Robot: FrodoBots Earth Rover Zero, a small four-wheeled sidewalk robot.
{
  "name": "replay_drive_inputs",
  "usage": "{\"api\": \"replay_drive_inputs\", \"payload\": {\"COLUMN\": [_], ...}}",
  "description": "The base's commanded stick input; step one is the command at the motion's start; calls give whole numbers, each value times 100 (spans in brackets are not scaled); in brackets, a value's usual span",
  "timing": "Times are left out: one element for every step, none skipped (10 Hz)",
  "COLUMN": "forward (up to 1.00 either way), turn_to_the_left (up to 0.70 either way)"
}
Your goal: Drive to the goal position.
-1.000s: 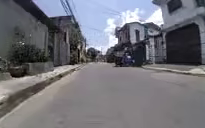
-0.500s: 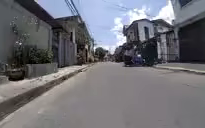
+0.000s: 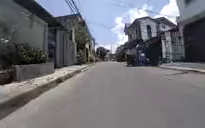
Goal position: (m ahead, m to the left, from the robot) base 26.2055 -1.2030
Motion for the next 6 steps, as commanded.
{"api": "replay_drive_inputs", "payload": {"forward": [100,100,100,100,100,100], "turn_to_the_left": [-13,-29,-6,0,0,0]}}
